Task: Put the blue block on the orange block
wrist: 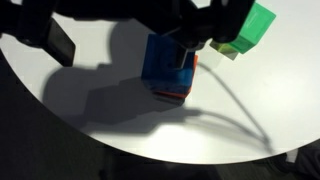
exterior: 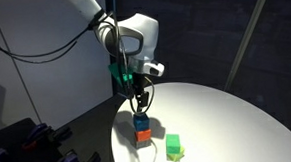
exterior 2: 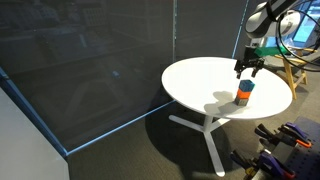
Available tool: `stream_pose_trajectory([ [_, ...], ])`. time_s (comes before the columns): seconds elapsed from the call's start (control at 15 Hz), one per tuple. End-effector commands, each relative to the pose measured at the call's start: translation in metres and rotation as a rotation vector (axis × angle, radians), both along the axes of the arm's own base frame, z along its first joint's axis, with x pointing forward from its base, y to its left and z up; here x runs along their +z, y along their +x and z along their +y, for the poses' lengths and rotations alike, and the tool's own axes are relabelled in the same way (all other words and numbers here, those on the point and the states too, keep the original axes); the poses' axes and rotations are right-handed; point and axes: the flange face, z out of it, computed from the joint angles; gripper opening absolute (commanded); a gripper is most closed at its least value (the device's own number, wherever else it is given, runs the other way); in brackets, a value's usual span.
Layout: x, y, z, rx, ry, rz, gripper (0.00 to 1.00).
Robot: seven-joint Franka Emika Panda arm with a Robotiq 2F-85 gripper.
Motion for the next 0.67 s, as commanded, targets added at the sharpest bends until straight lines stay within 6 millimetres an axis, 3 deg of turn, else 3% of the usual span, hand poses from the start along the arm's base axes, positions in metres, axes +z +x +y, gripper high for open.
stream_pose_trajectory([
  [0.0,0.013,-0.002,0.014,0.084,0.009,0.003,1.0],
  [0.6,0.002,0.003,0.013,0.06,0.01,0.005,1.0],
])
